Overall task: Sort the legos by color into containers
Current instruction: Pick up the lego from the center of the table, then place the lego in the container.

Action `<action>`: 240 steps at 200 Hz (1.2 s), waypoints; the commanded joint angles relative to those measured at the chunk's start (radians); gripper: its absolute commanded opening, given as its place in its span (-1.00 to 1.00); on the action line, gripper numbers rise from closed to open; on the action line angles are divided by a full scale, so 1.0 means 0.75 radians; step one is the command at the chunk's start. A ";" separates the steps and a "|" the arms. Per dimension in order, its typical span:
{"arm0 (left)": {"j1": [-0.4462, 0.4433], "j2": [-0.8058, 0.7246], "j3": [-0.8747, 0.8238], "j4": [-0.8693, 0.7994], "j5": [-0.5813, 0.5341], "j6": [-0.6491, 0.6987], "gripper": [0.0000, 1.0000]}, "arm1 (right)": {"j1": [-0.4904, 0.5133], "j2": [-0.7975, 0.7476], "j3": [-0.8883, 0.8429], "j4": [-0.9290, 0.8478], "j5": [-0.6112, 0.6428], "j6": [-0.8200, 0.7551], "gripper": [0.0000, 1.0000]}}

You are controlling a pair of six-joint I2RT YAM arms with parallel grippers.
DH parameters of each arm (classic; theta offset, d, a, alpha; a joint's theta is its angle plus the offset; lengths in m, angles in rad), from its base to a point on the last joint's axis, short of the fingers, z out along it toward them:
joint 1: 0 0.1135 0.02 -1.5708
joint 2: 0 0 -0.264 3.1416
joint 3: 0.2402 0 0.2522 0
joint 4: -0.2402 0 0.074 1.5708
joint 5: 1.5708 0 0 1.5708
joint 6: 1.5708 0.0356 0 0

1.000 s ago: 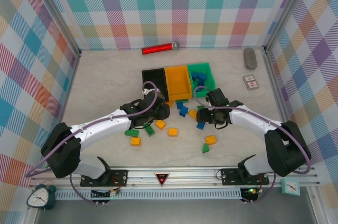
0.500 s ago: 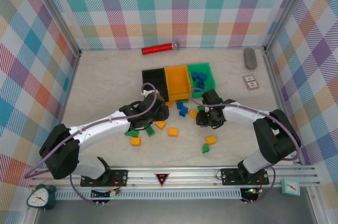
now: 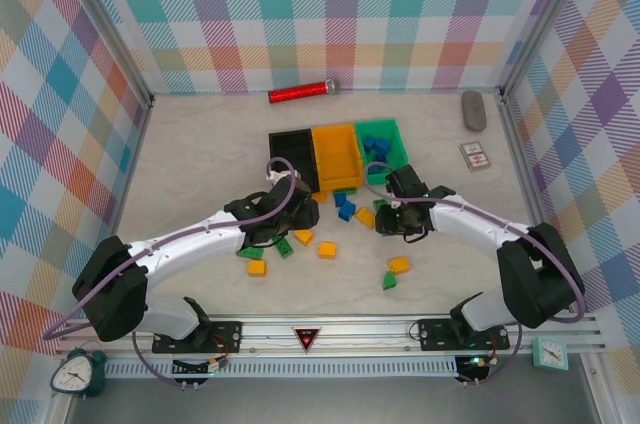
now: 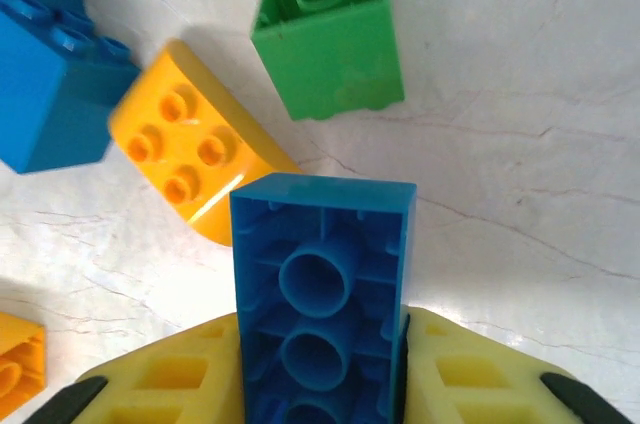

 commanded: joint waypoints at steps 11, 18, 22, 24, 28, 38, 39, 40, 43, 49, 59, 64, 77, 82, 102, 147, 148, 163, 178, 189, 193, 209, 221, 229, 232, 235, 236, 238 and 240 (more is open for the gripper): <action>-0.020 -0.017 -0.001 -0.032 -0.021 -0.012 0.19 | -0.022 -0.063 0.120 -0.078 0.071 -0.068 -0.34; -0.020 -0.016 -0.003 -0.032 -0.018 -0.012 0.19 | -0.045 -0.056 0.147 -0.086 0.070 -0.078 -0.33; -0.020 -0.018 -0.003 -0.033 -0.015 -0.013 0.19 | -0.061 -0.049 0.164 -0.090 0.067 -0.081 -0.33; -0.019 -0.018 -0.004 -0.034 -0.013 -0.014 0.19 | -0.070 -0.043 0.173 -0.092 0.064 -0.085 -0.34; -0.021 -0.017 -0.003 -0.035 -0.012 -0.016 0.19 | -0.086 -0.035 0.187 -0.097 0.058 -0.090 -0.33; -0.025 -0.018 -0.005 -0.036 -0.007 -0.019 0.19 | -0.127 -0.007 0.235 -0.103 0.037 -0.106 -0.33; -0.025 -0.017 -0.006 -0.036 -0.008 -0.019 0.19 | -0.129 -0.004 0.240 -0.103 0.033 -0.107 -0.33; -0.025 -0.017 -0.005 -0.036 -0.007 -0.018 0.19 | -0.134 -0.003 0.244 -0.103 0.031 -0.107 -0.33; -0.026 -0.017 -0.005 -0.038 -0.006 -0.020 0.19 | -0.146 0.006 0.254 -0.103 0.022 -0.111 -0.33; -0.027 -0.015 -0.007 -0.041 -0.001 -0.022 0.19 | -0.165 0.022 0.281 -0.102 0.002 -0.119 -0.33; -0.026 -0.012 -0.006 -0.050 0.005 -0.030 0.20 | -0.189 0.051 0.328 -0.091 -0.015 -0.132 -0.32; -0.025 -0.010 -0.005 -0.056 0.005 -0.034 0.19 | -0.198 0.070 0.353 -0.082 -0.018 -0.139 -0.32; -0.031 -0.010 -0.010 -0.055 0.007 -0.051 0.20 | -0.223 0.139 0.428 -0.082 -0.027 -0.154 -0.32; -0.036 -0.012 -0.011 -0.054 0.008 -0.054 0.20 | -0.231 0.173 0.467 -0.085 -0.032 -0.160 -0.32; -0.052 -0.016 -0.012 -0.067 0.007 -0.062 0.20 | -0.253 0.305 0.604 -0.091 -0.051 -0.179 -0.31; -0.087 -0.067 -0.014 -0.145 -0.034 -0.084 0.20 | -0.272 0.579 0.933 -0.191 0.003 -0.225 -0.27; -0.088 -0.069 -0.013 -0.147 -0.034 -0.083 0.20 | -0.273 0.585 0.937 -0.193 0.006 -0.227 -0.27; -0.095 -0.102 -0.022 -0.173 -0.057 -0.089 0.20 | -0.286 0.645 1.010 -0.236 0.043 -0.246 -0.25; -0.097 -0.133 -0.033 -0.190 -0.074 -0.100 0.20 | -0.302 0.683 1.055 -0.266 0.045 -0.259 -0.22; -0.098 -0.150 -0.044 -0.191 -0.078 -0.105 0.20 | -0.308 0.703 1.076 -0.282 0.043 -0.270 -0.17; -0.098 -0.156 -0.048 -0.190 -0.078 -0.107 0.21 | -0.307 0.707 1.080 -0.289 0.043 -0.276 -0.13; -0.097 -0.165 -0.055 -0.190 -0.079 -0.105 0.21 | -0.307 0.701 1.068 -0.292 0.027 -0.283 0.08; -0.097 -0.162 -0.053 -0.192 -0.082 -0.105 0.21 | -0.307 0.673 1.031 -0.270 -0.012 -0.283 0.15; -0.097 -0.159 -0.052 -0.190 -0.080 -0.106 0.21 | -0.307 0.649 0.999 -0.251 -0.041 -0.283 0.17; -0.099 -0.156 -0.051 -0.190 -0.078 -0.109 0.21 | -0.307 0.639 0.989 -0.244 -0.049 -0.282 0.17; -0.098 -0.155 -0.050 -0.185 -0.076 -0.108 0.21 | -0.307 0.628 0.975 -0.241 -0.058 -0.280 0.17; -0.098 -0.154 -0.050 -0.184 -0.076 -0.109 0.21 | -0.307 0.624 0.971 -0.239 -0.060 -0.281 0.18; -0.099 -0.153 -0.050 -0.182 -0.075 -0.108 0.21 | -0.307 0.617 0.964 -0.236 -0.064 -0.279 0.18; -0.099 -0.151 -0.050 -0.180 -0.073 -0.108 0.21 | -0.307 0.610 0.956 -0.234 -0.069 -0.277 0.18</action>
